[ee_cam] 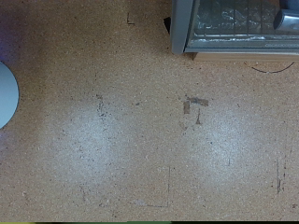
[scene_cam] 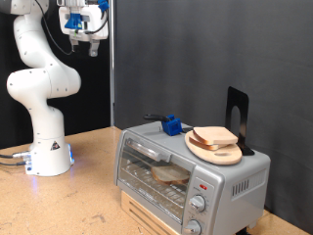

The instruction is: Make a piece of toast with the oven

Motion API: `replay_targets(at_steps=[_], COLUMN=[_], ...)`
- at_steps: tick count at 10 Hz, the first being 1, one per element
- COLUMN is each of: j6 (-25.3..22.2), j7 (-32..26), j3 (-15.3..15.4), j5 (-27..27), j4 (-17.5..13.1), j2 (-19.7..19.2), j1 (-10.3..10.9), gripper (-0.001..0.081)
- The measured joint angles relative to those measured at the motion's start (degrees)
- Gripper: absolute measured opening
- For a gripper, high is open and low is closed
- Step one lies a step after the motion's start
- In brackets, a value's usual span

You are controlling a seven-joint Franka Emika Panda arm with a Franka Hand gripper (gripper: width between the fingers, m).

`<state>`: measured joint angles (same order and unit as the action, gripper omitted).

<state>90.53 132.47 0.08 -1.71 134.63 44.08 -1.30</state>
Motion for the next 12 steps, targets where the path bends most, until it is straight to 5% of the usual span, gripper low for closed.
replay_targets(at_steps=[5, 6, 11, 12], j6=[4.7, 4.6, 2.9, 2.9], j7=[-27.9, -25.8, -57.5, -55.3], j3=[-0.2, -0.2, -4.1, -4.0], j5=[3.4, 2.8, 4.9, 4.7], j4=[-2.3, -2.2, -3.8, -3.7], j2=[-1.9, -1.8, -3.3, -3.2], j1=[5.8, 5.5, 10.1, 9.7], gripper=[0.0809, 0.0809, 0.0809, 0.0809])
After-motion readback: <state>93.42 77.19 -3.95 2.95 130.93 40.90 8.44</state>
